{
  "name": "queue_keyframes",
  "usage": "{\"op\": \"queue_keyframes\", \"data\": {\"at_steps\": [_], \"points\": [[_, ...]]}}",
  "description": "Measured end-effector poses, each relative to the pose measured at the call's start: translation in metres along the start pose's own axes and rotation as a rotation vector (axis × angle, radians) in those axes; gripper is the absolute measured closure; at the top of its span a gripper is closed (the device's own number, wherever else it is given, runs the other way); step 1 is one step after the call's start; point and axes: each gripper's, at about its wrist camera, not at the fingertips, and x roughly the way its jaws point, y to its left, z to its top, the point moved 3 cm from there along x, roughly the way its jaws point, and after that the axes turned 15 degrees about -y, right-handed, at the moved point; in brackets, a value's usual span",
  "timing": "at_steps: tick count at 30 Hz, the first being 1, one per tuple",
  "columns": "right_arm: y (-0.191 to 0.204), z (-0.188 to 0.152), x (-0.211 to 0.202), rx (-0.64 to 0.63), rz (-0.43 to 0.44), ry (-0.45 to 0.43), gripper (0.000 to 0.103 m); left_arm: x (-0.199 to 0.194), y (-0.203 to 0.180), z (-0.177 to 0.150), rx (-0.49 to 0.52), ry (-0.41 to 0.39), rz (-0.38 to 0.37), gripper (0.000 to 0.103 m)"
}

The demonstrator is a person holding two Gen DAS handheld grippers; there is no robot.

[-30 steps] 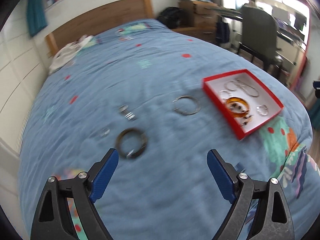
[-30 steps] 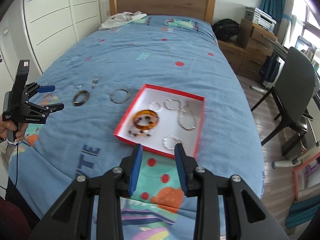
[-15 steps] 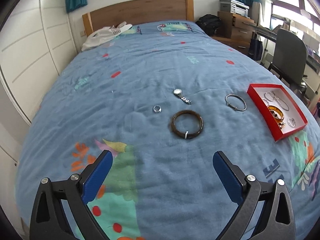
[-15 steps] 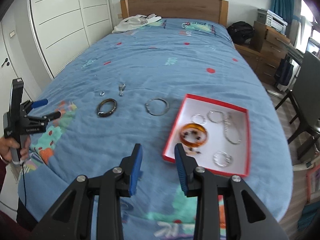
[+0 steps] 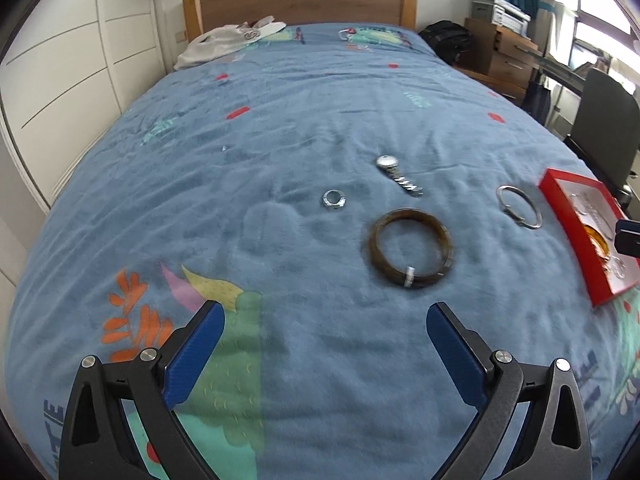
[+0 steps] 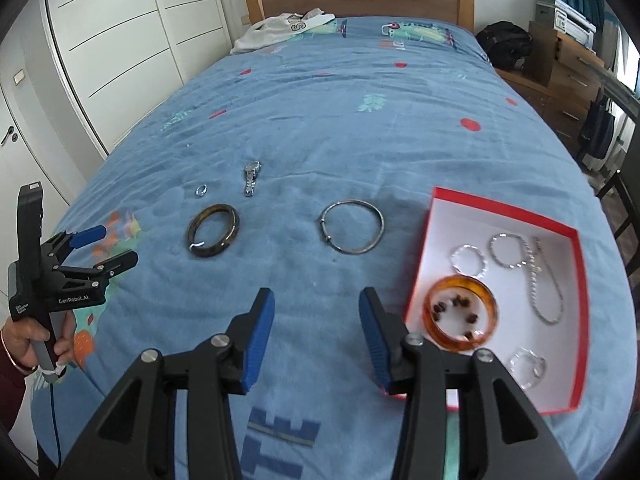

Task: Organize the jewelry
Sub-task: 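Withdraw both tools from the box toward the remaining jewelry, then grasp the dark brown bangle with the left tool while the right tool grasps the silver bangle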

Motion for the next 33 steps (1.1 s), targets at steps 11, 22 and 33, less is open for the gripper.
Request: {"op": "queue_keyframes", "data": {"at_steps": [11,22,33], "points": [[0.001,0.001,0.051,0.048,0.003,0.025,0.060,0.038,0.021,0.013,-0.028,0.012,0.006,0.004],[-0.009,-0.005,0.075,0.102,-0.054,0.031,0.049,0.056,0.029,0.021,-0.066,0.012,-0.019,0.004],[-0.014,-0.010,0.102,0.130,-0.094,0.087,0.037,0.059,-0.021,0.019,-0.073,0.034,-0.156,0.004]]}}
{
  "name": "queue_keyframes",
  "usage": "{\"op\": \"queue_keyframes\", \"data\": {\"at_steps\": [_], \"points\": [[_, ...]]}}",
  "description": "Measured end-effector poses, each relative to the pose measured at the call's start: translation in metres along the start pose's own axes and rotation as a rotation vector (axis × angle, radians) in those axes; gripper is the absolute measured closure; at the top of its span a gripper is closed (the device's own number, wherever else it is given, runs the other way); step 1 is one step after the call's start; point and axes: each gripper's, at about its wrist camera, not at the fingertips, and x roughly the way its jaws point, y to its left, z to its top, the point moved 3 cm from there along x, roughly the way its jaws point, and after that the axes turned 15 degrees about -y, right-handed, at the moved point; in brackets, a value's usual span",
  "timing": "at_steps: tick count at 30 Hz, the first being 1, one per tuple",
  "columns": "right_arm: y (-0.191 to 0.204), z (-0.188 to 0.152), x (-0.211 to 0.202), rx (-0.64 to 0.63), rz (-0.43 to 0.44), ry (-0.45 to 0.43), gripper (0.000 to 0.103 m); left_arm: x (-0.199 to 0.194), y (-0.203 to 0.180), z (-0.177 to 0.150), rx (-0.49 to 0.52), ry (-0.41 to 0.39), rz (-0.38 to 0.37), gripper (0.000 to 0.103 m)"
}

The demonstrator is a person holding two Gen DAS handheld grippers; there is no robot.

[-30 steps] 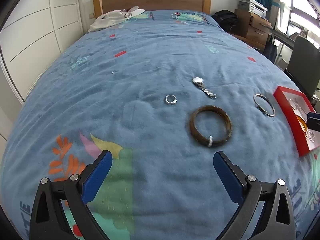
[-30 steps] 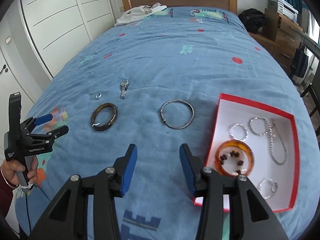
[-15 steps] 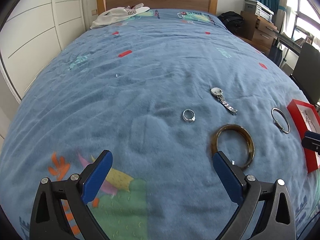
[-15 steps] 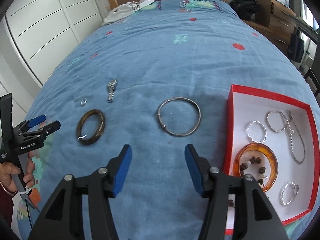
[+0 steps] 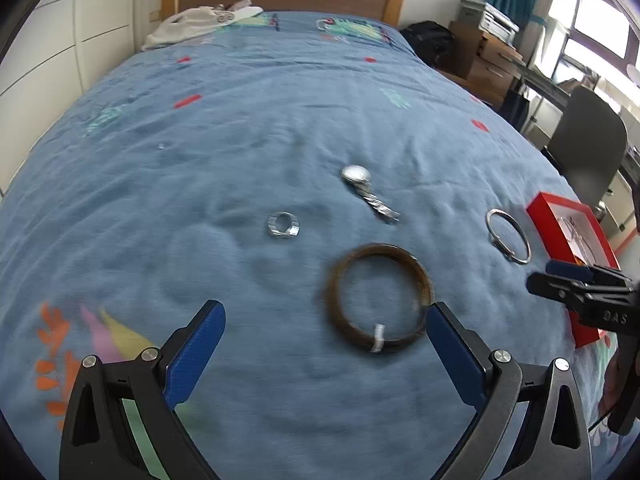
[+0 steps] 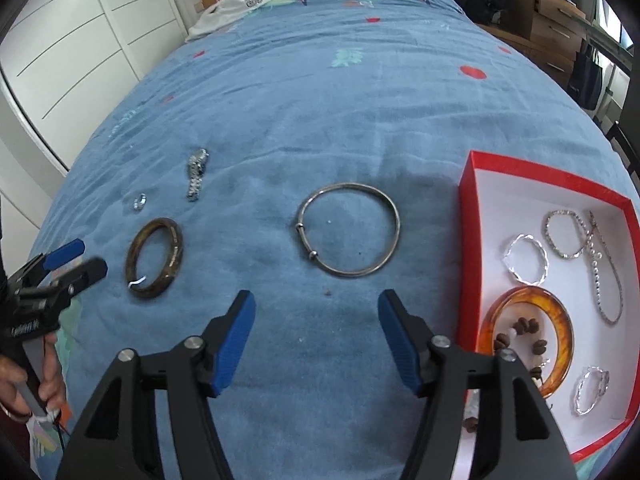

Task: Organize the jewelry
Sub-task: 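Grasp the dark brown bangle with the left tool while the right tool grasps the silver bangle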

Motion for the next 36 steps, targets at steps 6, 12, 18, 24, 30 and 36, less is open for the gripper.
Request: {"op": "queue_keyframes", "data": {"at_steps": [6,12,18,24,30,36], "points": [[-0.007,0.002,0.014,0.034,-0.045,0.021,0.032,0.017,-0.021,-0.007,0.016,0.027,-0.013,0.004],[-0.006,0.012,0.028,0.007,-0.059,0.009,0.030,0.036,-0.026,-0.010,0.037,0.046,0.019,0.004],[-0.006,0.023,0.042,-0.012,-0.069,0.002,0.029,0.048,-0.030,-0.014,0.047,0.057,0.043,0.004],[-0.004,0.028,0.054,-0.041,-0.102,0.021,0.029,0.051,-0.032,-0.016,0.062,0.046,0.058,0.017],[-0.006,0.029,0.054,-0.053,-0.105,0.002,0.034,0.046,-0.031,-0.013,0.050,0.025,0.048,0.028],[0.000,0.027,0.042,-0.064,-0.070,-0.034,0.034,0.034,-0.028,-0.013,0.043,0.010,0.051,0.028]]}}
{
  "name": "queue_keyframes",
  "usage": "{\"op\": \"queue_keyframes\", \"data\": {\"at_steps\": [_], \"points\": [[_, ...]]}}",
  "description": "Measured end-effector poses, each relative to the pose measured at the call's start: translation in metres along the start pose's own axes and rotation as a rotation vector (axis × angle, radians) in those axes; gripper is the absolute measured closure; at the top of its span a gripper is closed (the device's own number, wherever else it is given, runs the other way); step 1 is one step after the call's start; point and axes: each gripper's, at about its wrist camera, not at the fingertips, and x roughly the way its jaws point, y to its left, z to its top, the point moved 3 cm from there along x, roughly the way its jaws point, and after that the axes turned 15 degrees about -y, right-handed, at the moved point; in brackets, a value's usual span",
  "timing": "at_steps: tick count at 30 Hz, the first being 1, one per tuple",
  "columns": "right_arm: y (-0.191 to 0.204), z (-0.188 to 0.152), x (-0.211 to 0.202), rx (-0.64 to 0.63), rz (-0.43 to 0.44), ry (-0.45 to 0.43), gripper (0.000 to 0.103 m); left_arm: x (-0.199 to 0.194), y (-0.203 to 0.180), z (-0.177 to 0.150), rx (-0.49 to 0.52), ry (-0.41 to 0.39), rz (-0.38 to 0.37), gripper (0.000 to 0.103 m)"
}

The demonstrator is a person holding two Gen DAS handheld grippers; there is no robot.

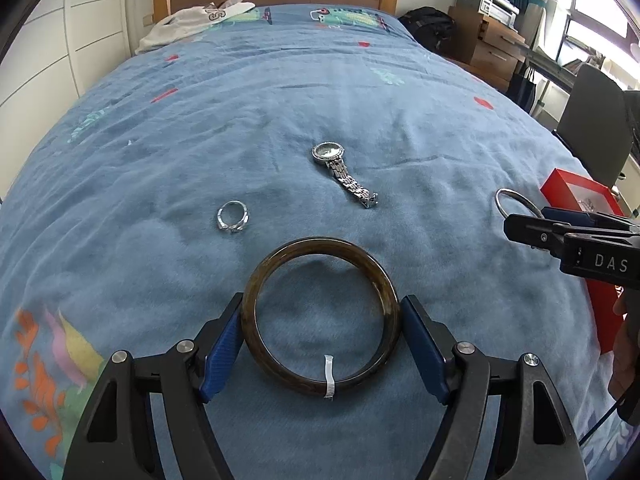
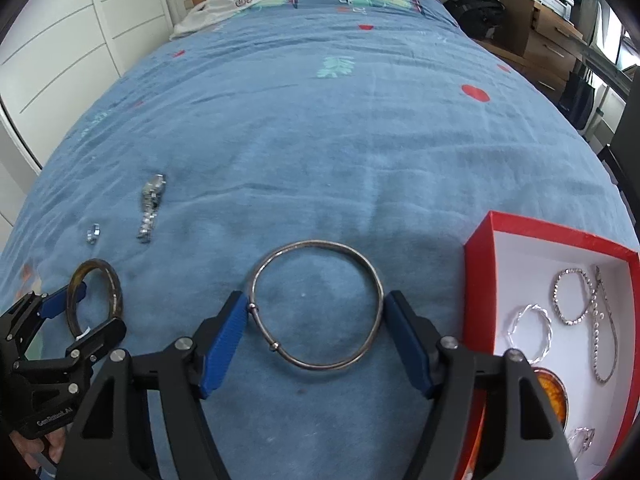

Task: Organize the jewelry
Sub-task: 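Grasp the dark brown bangle with the left tool while the right tool grasps the silver bangle, then lift both bangles and carry them over the red box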

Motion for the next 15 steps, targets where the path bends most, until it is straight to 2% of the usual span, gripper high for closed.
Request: {"op": "queue_keyframes", "data": {"at_steps": [9,15], "points": [[0.016,0.009,-0.035,0.011,0.065,-0.063,0.034,-0.031,0.003,0.011,0.007,-0.030,0.027,0.028],[0.012,0.022,-0.077,0.013,0.075,-0.122,0.034,-0.055,-0.013,0.031,0.022,-0.064,0.003,0.028]]}}
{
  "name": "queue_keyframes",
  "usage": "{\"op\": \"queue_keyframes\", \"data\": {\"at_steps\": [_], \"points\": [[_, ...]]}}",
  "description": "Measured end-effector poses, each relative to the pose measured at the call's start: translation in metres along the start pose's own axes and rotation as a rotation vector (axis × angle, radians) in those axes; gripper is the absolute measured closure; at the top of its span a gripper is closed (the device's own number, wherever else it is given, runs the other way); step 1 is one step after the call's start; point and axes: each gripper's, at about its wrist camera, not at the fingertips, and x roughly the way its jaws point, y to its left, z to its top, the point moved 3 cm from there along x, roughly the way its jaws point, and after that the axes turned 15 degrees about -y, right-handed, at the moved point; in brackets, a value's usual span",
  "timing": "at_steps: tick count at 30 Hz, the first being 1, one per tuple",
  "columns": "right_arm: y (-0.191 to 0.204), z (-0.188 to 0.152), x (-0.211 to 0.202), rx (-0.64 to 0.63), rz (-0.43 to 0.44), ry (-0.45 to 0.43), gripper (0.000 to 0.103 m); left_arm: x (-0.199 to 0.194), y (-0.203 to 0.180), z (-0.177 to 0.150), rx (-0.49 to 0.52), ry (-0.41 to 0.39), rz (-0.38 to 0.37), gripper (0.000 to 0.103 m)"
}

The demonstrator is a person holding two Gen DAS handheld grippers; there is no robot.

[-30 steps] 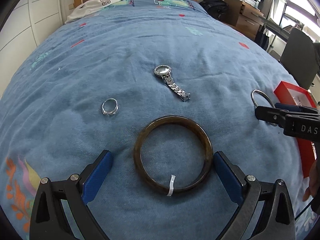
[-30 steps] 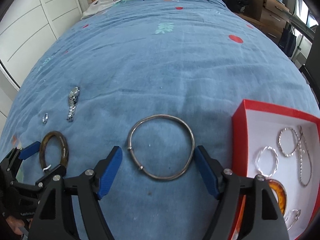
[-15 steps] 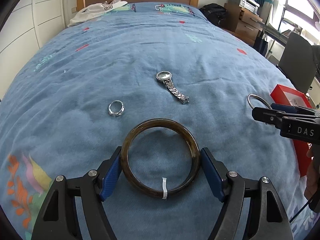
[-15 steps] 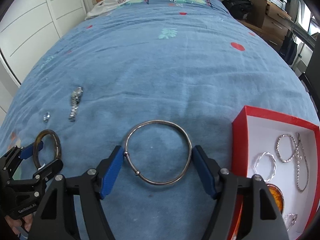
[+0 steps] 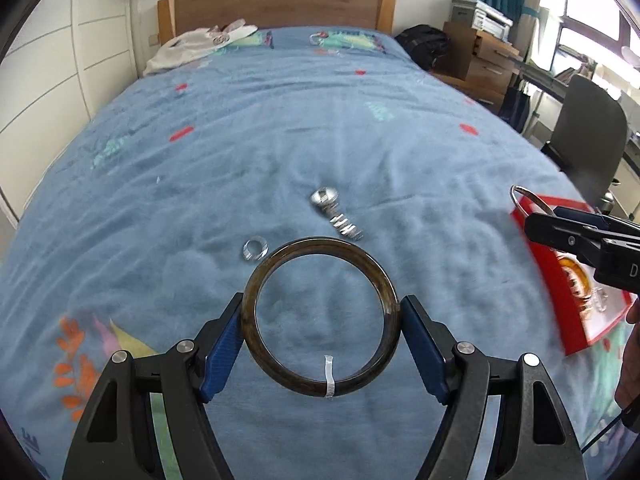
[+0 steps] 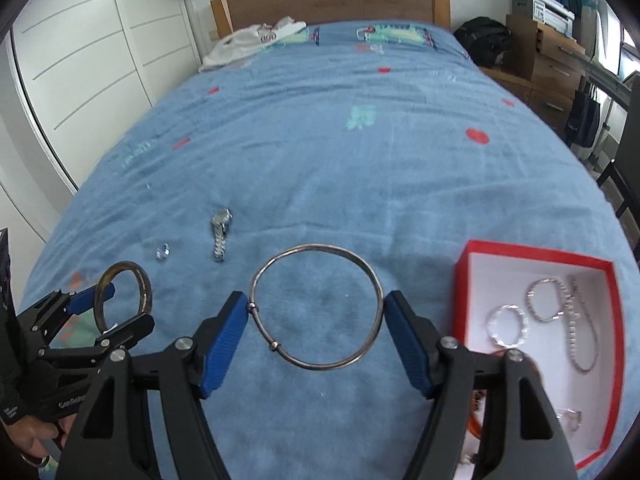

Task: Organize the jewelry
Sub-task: 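Lift both bangles and carry them over the red box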

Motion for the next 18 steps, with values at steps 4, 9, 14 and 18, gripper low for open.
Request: {"op": "queue_keyframes", "data": {"at_steps": [4,9,14,18], "points": [[-0.018,0.010,-0.029,0.006,-0.021,-0.031,0.034,-0.009,-0.025,0.016,0.016,-0.023,-0.039,0.028],[-0.057,0.015,-0.063,0.011,-0.074,-0.052,0.034,-0.012,-0.070,0.033,0.049,-0.038,-0.103,0.028],[-0.108,0.010,-0.090,0.024,-0.134,-0.046,0.034,-0.005,-0.121,0.043,0.089,-0.035,-0.173,0.028],[-0.145,-0.002,-0.105,0.038,-0.173,-0.030,0.034,0.005,-0.163,0.046,0.127,-0.024,-0.229,0.029]]}}
